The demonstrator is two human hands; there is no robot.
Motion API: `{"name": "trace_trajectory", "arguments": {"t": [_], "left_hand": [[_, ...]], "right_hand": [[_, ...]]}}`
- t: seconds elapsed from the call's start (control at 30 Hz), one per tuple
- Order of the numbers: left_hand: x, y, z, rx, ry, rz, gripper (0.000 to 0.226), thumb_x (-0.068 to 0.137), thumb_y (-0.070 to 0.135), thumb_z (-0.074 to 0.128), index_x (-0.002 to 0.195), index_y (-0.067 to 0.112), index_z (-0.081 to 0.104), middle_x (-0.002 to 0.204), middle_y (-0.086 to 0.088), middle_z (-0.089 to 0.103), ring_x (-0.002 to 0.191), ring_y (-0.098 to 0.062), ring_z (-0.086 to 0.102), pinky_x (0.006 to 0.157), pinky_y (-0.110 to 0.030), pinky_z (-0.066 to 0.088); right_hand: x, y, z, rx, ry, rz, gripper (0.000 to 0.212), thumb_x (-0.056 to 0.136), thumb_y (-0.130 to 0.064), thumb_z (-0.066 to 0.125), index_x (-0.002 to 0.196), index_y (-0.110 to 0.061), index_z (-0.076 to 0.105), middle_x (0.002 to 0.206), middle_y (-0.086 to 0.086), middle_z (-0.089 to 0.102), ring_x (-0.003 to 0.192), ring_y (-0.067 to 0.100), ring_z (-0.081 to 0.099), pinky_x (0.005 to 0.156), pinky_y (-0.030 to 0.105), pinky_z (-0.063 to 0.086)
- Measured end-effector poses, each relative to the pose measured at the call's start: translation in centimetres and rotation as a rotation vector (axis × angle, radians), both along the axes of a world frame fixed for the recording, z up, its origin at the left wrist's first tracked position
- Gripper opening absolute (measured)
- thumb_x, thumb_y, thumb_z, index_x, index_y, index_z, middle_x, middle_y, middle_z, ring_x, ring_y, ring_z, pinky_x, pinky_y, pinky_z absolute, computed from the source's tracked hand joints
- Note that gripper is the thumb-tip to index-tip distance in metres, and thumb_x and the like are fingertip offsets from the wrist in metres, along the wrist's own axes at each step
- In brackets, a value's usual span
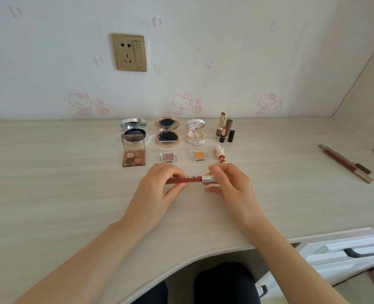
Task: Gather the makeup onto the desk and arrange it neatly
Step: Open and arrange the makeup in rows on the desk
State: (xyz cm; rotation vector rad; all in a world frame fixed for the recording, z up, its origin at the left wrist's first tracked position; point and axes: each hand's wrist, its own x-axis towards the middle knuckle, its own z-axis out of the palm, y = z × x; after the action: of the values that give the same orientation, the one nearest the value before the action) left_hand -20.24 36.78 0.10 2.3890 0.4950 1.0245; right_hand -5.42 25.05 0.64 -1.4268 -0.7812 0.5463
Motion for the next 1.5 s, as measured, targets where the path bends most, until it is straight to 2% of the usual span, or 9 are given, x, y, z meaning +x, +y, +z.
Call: {"name": "trace_trajectory", "arguments": {"t": [0.13, 0.4, 0.57, 0.77, 0.93, 1.1, 1.3, 1.4, 1.5], "left_hand": [[-0.11, -0.05, 0.05, 0.000, -0.017, 0.000, 0.014, 0.083, 0.020, 0.071, 0.095, 0.018, 0.064, 0.092, 0.010, 0.058, 0.090, -0.006, 0.056, 0.082, -0.014, 0.041], [-0.02, -0.02, 0.16, -0.016, -0.021, -0.016, 0.014, 0.083, 0.015, 0.071, 0.095, 0.016, 0.066, 0.091, 0.009, 0.058, 0.087, -0.007, 0.057, 0.079, -0.014, 0.044], [-0.05, -0.07, 0.10, 0.008, -0.008, -0.022, 0.013, 0.084, 0.017, 0.070, 0.095, 0.016, 0.065, 0.092, 0.010, 0.058, 0.088, -0.008, 0.057, 0.081, -0.018, 0.044], [-0.02, 0.15, -0.02, -0.016, -0.022, 0.004, 0.014, 0.082, 0.014, 0.072, 0.095, 0.016, 0.065, 0.092, 0.009, 0.059, 0.089, -0.007, 0.056, 0.080, -0.013, 0.042], [-0.05, 0.06, -0.07, -0.001, -0.005, -0.003, 0.013, 0.084, 0.017, 0.070, 0.096, 0.018, 0.065, 0.093, 0.011, 0.058, 0.091, -0.005, 0.055, 0.082, -0.014, 0.042], [-0.07, 0.26, -0.15, 0.011, -0.005, 0.010, 0.014, 0.084, 0.017, 0.071, 0.096, 0.018, 0.064, 0.092, 0.011, 0.058, 0.090, -0.007, 0.055, 0.081, -0.019, 0.044], [0.01, 0.01, -0.18, 0.035, 0.010, 0.007, 0.013, 0.085, 0.019, 0.069, 0.097, 0.018, 0.064, 0.092, 0.013, 0.058, 0.089, -0.006, 0.054, 0.080, -0.016, 0.042], [-0.01, 0.06, -0.12, 0.027, 0.013, 0.008, 0.012, 0.086, 0.019, 0.068, 0.096, 0.018, 0.064, 0.091, 0.013, 0.058, 0.086, -0.007, 0.054, 0.075, -0.011, 0.039], [-0.01, 0.05, -0.12, 0.016, 0.009, 0.009, 0.012, 0.085, 0.018, 0.069, 0.096, 0.017, 0.064, 0.091, 0.012, 0.058, 0.085, -0.007, 0.054, 0.074, -0.011, 0.039]], "right_hand": [[-0.10, -0.05, -0.09, -0.024, -0.052, 0.002, 0.020, 0.097, -0.017, 0.052, 0.086, -0.004, 0.063, 0.070, 0.006, 0.065, 0.065, 0.018, 0.064, 0.065, 0.031, 0.056], [-0.12, -0.24, -0.01, 0.004, -0.085, 0.051, 0.018, 0.087, -0.015, 0.066, 0.103, -0.013, 0.057, 0.099, 0.003, 0.065, 0.090, 0.019, 0.068, 0.069, 0.030, 0.058], [-0.13, -0.20, -0.08, -0.041, -0.135, 0.019, 0.013, 0.095, -0.018, 0.054, 0.087, -0.011, 0.061, 0.069, 0.002, 0.063, 0.063, 0.011, 0.058, 0.063, 0.026, 0.050], [-0.15, -0.25, -0.07, -0.013, -0.169, 0.057, 0.018, 0.087, -0.011, 0.064, 0.100, -0.019, 0.055, 0.099, 0.000, 0.062, 0.085, 0.015, 0.064, 0.064, 0.025, 0.054], [-0.09, -0.09, 0.05, -0.007, -0.059, -0.014, 0.010, 0.096, -0.018, 0.054, 0.088, -0.012, 0.057, 0.067, 0.003, 0.064, 0.060, 0.015, 0.059, 0.060, 0.031, 0.050], [-0.02, -0.36, 0.07, 0.031, -0.119, 0.046, 0.014, 0.089, -0.001, 0.058, 0.094, -0.013, 0.053, 0.088, 0.005, 0.063, 0.074, 0.018, 0.063, 0.060, 0.027, 0.052], [0.01, -0.13, -0.01, -0.007, -0.091, 0.004, 0.004, 0.092, -0.013, 0.059, 0.096, -0.013, 0.061, 0.081, 0.005, 0.068, 0.072, 0.014, 0.065, 0.060, 0.027, 0.053], [-0.01, -0.31, 0.02, 0.012, -0.162, 0.037, 0.024, 0.087, 0.000, 0.060, 0.101, -0.019, 0.057, 0.095, 0.000, 0.067, 0.080, 0.013, 0.064, 0.062, 0.024, 0.053], [-0.01, -0.34, 0.06, 0.018, -0.125, 0.032, 0.024, 0.087, -0.011, 0.065, 0.107, -0.021, 0.057, 0.100, -0.002, 0.067, 0.086, 0.013, 0.065, 0.064, 0.026, 0.056]]}}
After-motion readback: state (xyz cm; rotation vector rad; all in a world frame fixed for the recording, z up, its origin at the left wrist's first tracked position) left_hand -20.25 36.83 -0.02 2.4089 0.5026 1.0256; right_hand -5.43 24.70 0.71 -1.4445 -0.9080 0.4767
